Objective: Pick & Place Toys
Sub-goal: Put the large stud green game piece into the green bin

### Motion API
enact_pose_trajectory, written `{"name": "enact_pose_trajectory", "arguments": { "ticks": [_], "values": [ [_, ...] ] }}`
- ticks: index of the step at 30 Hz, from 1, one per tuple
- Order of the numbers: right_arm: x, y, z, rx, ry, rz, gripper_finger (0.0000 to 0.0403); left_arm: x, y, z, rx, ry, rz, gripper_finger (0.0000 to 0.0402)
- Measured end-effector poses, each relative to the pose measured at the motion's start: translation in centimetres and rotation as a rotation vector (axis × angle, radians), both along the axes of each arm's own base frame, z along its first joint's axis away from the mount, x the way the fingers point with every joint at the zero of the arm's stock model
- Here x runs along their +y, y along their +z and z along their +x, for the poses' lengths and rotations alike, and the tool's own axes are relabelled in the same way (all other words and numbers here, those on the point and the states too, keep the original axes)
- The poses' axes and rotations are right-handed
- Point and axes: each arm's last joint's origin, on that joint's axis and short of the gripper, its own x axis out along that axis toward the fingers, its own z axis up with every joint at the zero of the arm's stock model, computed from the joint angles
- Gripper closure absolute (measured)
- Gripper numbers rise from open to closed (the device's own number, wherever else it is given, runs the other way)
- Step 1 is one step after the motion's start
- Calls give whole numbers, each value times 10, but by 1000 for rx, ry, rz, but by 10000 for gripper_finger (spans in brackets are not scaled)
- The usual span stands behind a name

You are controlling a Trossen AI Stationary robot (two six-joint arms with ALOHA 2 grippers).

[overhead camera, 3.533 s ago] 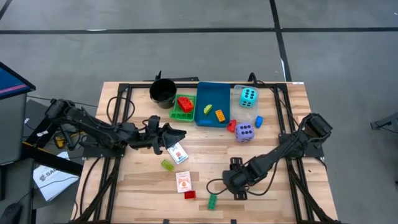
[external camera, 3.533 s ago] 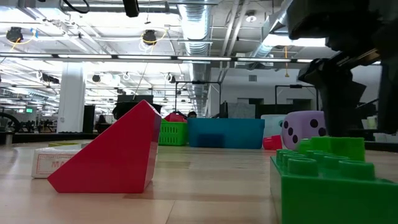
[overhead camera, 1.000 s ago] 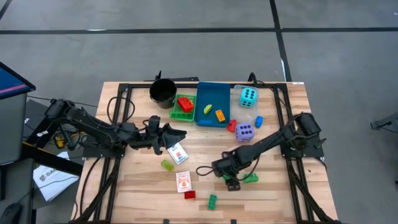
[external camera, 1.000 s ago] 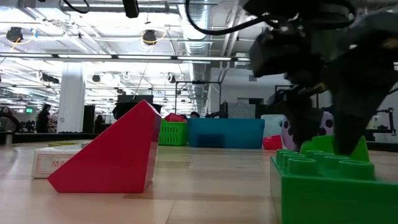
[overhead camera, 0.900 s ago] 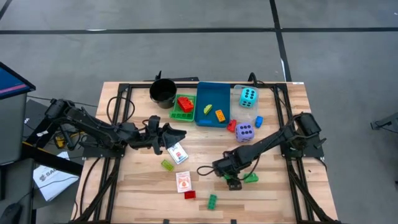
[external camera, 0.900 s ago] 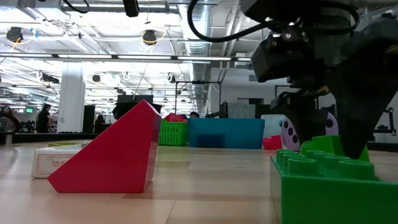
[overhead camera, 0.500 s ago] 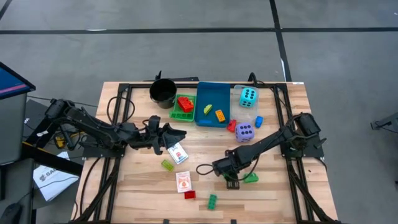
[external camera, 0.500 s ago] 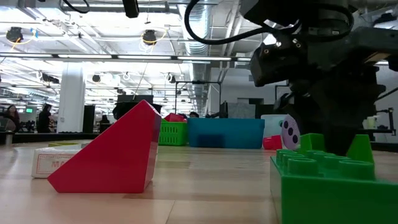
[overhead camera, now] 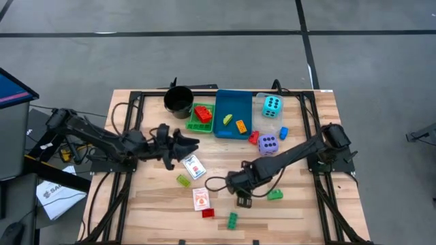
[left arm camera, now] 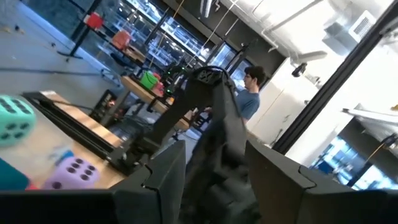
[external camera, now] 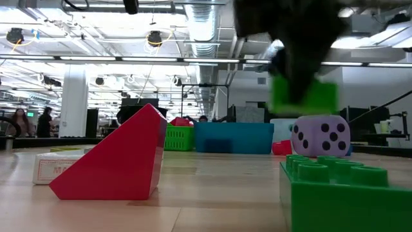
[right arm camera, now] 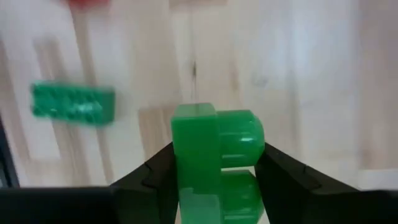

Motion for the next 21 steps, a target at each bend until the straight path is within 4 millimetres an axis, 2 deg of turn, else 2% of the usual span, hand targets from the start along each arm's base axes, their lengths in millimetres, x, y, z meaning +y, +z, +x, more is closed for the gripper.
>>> {"name": "enact_pose_trajectory", "arguments": {
  "ticks": [3, 8, 13, 17, 21],
  "values": [
    [-1, 29, 9, -64, -65, -62, 240, 6, 11, -19, 11, 12, 57, 241],
    [-2, 78, 22, -225, -221, -131, 240, 21, 28, -65, 32, 24, 108, 243],
    [-4, 118, 29, -406, -383, -162, 240, 34, 30, -104, 67, 29, 109, 244],
    [-9, 139, 33, -543, -518, -199, 240, 38, 22, -116, 141, 22, 113, 244],
    [-19, 149, 41, -640, -614, -195, 240, 38, 16, -117, 204, 19, 131, 244]
  ]
}}
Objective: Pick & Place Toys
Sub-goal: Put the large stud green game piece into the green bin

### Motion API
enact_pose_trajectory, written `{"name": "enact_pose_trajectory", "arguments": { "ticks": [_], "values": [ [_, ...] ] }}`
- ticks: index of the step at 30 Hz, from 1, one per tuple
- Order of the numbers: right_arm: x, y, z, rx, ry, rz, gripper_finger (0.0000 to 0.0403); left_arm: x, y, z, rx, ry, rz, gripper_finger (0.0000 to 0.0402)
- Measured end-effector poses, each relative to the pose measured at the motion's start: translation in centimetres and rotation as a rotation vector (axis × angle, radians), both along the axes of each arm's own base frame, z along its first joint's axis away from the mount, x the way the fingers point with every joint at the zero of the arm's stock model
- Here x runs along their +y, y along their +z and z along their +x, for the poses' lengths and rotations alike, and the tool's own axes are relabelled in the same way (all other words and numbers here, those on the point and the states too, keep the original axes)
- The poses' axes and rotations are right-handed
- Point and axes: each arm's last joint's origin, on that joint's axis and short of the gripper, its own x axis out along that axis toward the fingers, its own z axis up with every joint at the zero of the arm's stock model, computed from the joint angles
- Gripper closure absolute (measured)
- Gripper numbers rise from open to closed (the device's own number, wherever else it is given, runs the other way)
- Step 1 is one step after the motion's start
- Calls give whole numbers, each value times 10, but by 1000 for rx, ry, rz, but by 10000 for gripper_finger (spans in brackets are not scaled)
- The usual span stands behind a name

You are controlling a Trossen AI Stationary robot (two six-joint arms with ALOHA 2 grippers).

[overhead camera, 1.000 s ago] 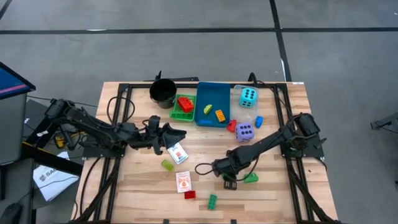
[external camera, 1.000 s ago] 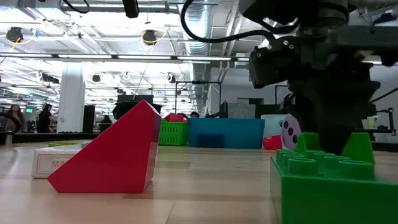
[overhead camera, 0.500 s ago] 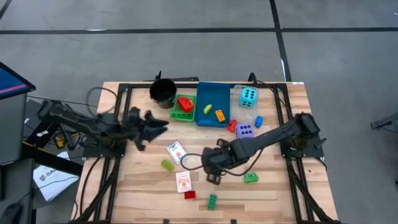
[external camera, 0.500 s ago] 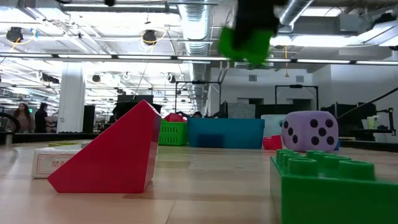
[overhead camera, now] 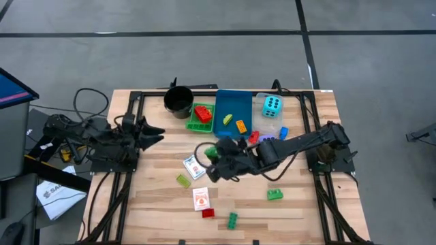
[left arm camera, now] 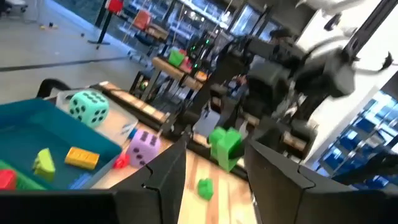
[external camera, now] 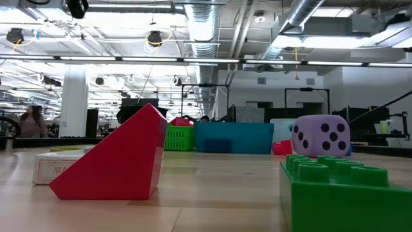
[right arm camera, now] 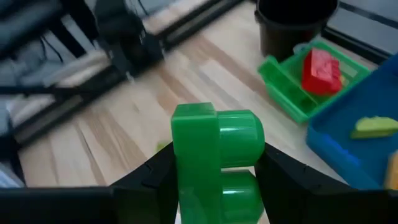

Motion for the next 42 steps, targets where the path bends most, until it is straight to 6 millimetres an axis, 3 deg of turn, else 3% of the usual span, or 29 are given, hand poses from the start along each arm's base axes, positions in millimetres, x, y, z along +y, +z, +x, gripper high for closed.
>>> {"name": "enact_pose_trajectory", "arguments": {
  "ticks": [10, 20, 28, 34, 42],
  "values": [
    [-45, 6, 17, -39, -42, -51, 240, -2, -7, 11, 70, 53, 24, 244],
    [-142, -6, 30, 104, -48, -118, 240, 5, -7, 9, 76, 304, 36, 244],
    [-204, -16, 50, -48, 3, 8, 240, 8, -6, 8, 76, 413, 51, 244],
    [-220, -40, 66, -82, 11, 102, 240, 9, -6, 8, 79, 429, 56, 244],
    [-214, -86, 87, -1, 71, 186, 240, 10, -6, 8, 79, 434, 57, 244]
  ]
}}
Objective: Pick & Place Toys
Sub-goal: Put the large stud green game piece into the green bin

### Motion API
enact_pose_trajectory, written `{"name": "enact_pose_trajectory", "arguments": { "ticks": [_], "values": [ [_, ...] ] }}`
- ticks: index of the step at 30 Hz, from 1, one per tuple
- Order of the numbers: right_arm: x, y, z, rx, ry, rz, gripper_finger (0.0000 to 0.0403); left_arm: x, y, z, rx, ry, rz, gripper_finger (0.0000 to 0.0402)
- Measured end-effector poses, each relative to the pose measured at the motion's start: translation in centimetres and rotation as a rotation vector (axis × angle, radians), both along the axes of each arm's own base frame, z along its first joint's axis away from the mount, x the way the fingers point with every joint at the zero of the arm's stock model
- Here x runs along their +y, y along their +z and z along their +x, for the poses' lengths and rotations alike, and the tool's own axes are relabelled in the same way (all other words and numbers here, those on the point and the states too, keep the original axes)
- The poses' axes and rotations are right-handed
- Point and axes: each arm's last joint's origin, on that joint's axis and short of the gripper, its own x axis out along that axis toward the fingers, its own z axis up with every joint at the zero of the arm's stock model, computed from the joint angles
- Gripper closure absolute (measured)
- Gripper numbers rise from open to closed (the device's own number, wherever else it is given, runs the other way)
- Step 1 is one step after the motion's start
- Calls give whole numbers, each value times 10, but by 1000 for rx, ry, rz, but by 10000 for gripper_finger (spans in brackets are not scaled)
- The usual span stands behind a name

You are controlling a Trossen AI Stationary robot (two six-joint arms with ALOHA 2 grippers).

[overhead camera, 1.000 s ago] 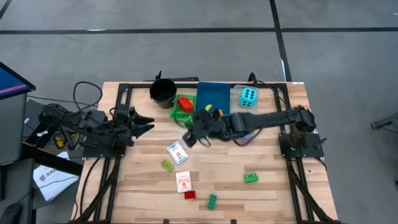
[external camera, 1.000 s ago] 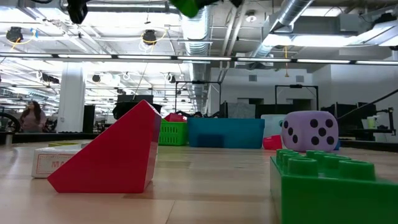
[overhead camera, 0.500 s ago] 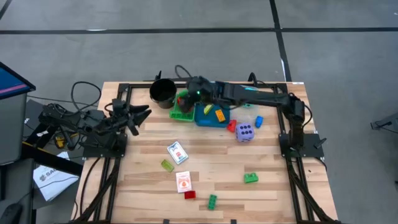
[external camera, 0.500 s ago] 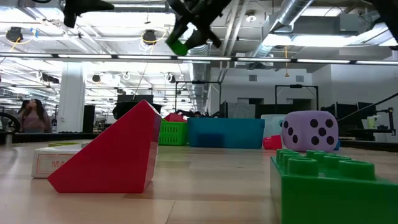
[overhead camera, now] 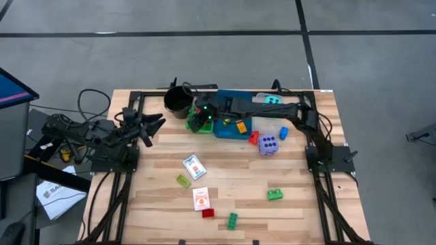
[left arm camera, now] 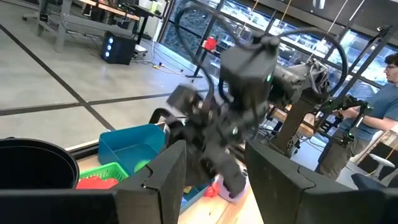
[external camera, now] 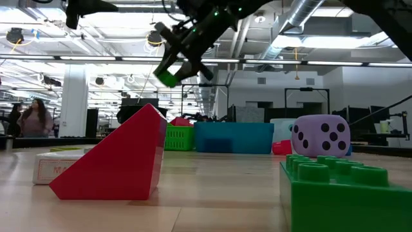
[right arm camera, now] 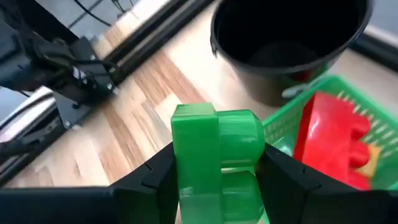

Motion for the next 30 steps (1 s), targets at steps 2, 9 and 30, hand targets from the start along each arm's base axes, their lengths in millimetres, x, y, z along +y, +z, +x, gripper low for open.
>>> {"name": "enact_pose_trajectory", "arguments": {
  "ticks": [2, 9, 30],
  "values": [
    [3, -10, 4, 20, 6, 8, 240, 0, 0, 0, 0, 0, 0, 244],
    [8, -18, 7, 52, 9, -17, 240, 0, 0, 0, -2, -1, -3, 244],
    [-26, -25, -2, 121, -84, -93, 227, -1, 0, 0, -3, -33, -7, 244]
  ]
}}
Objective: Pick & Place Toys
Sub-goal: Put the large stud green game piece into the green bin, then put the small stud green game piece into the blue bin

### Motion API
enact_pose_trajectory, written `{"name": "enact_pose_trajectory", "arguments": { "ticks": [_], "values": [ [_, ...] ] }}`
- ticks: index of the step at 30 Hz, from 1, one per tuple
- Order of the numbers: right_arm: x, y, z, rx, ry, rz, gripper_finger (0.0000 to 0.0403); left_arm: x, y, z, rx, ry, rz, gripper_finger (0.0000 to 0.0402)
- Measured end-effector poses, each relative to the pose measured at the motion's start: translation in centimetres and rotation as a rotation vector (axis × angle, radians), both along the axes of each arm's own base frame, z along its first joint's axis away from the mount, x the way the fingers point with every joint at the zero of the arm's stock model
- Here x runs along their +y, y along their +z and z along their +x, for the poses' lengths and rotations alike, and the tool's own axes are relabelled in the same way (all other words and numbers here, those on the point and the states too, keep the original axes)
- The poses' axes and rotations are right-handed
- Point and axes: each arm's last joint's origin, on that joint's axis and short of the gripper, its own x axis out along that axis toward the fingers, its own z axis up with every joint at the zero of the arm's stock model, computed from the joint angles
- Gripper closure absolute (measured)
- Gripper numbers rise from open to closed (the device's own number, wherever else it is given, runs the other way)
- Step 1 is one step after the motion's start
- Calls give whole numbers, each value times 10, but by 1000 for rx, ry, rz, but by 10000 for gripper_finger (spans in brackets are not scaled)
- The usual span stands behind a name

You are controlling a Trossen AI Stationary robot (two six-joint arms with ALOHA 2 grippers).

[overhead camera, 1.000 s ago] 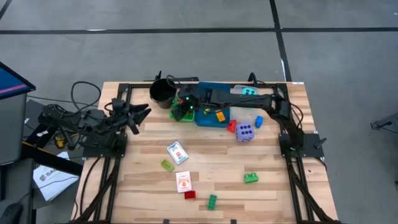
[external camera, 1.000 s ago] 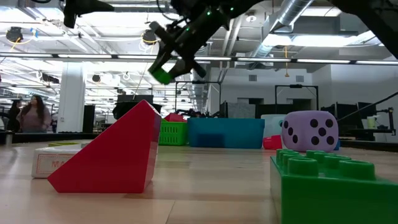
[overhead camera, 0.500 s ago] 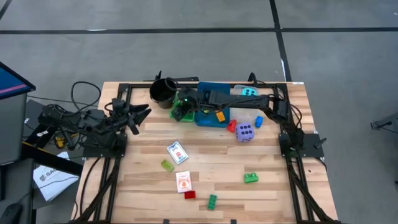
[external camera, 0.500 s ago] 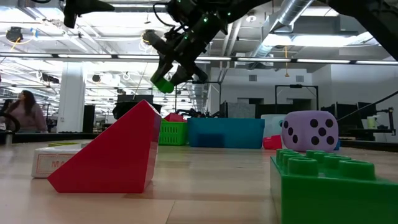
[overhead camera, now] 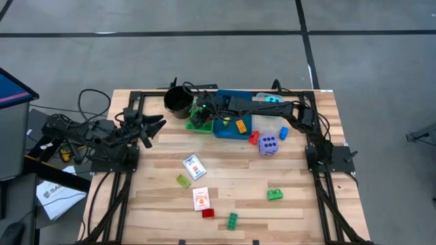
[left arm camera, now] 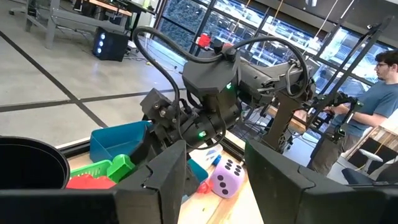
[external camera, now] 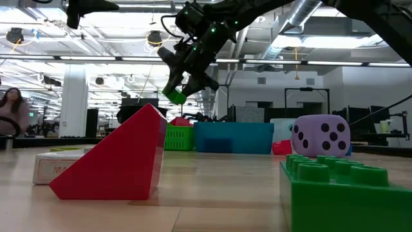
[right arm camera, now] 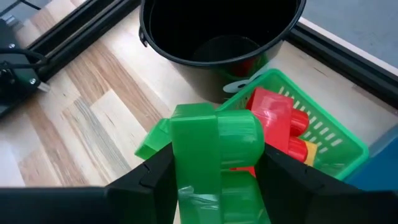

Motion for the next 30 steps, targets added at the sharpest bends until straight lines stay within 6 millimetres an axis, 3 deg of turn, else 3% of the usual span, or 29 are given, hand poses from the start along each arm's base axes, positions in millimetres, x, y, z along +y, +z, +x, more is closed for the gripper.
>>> {"name": "enact_pose_trajectory", "arguments": {
  "ticks": [26, 30],
  "values": [
    [6, 5, 7, -98, 83, 77, 192, 0, 0, 0, 0, 1, 0, 244],
    [7, 15, 5, -131, 112, 87, 185, 0, 0, 0, 1, 1, 0, 244]
  ]
}}
